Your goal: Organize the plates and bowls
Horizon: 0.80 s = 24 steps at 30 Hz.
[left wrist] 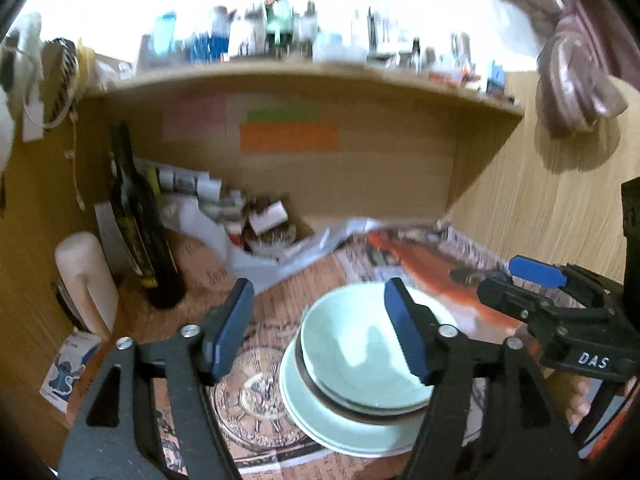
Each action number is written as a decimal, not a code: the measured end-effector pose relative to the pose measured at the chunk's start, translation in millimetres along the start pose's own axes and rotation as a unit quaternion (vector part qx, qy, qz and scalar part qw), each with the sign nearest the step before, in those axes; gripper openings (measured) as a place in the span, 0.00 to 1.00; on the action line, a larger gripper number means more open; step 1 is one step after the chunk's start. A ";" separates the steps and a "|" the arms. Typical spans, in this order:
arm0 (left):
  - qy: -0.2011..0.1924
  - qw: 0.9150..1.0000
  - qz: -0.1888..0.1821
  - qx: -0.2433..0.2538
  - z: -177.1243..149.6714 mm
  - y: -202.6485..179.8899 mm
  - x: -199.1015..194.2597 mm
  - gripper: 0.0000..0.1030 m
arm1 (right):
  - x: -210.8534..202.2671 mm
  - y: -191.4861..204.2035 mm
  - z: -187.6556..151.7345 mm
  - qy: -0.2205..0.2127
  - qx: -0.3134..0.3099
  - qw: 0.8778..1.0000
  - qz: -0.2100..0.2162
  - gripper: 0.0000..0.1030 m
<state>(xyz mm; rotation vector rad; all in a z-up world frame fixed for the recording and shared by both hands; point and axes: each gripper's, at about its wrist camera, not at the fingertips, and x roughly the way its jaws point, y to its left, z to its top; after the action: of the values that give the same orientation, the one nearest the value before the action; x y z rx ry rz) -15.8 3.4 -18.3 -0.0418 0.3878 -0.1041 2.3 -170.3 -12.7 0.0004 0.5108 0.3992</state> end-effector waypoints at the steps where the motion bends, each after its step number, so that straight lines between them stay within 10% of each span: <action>1: -0.013 1.000 -0.001 0.000 0.9 -1.2 -5.7 0.71 | -3.1 1.1 1.0 -0.007 -0.001 1.000 0.002 0.71; 9: -0.075 0.997 0.009 0.013 -0.9 -13.0 -37.9 0.96 | -30.7 9.1 0.7 -0.056 -0.003 0.998 0.017 0.85; 24: -0.093 0.995 0.012 0.014 -7.6 -20.5 -51.7 1.00 | -49.2 21.3 -9.3 -0.090 -0.009 0.996 0.006 1.00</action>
<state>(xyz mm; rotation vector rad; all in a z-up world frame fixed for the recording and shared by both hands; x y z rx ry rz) -68.1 -11.6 -4.7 -0.0186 0.2006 -0.0806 -49.3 -169.8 4.7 0.0218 0.3305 0.4113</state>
